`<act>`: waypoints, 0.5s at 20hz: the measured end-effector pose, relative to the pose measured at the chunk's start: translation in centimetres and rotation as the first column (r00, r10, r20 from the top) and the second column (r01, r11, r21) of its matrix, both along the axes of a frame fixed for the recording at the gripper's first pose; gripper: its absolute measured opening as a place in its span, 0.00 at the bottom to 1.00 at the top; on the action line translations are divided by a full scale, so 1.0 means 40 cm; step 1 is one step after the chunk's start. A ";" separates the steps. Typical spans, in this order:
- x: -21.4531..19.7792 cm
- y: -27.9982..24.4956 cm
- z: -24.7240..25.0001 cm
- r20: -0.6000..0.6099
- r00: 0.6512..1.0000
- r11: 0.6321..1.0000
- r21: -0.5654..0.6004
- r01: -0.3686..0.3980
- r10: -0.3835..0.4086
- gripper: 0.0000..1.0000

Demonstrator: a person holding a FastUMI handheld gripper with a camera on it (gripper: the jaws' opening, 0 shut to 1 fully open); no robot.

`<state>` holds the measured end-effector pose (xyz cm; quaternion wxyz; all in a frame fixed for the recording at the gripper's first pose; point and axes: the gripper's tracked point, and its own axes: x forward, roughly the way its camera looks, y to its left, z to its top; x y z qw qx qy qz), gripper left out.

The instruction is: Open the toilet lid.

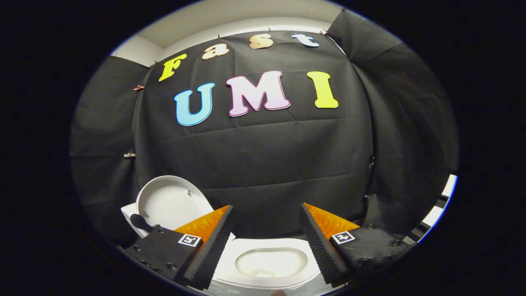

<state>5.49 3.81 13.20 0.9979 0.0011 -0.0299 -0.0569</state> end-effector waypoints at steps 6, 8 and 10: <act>0.000 -0.015 -0.005 -0.006 1.000 0.999 -0.049 0.015 -0.016 0.99; -0.003 -0.024 -0.007 -0.002 1.000 0.998 -0.060 0.022 -0.022 0.99; -0.002 -0.029 -0.014 -0.008 1.000 0.998 -0.062 0.026 -0.026 0.99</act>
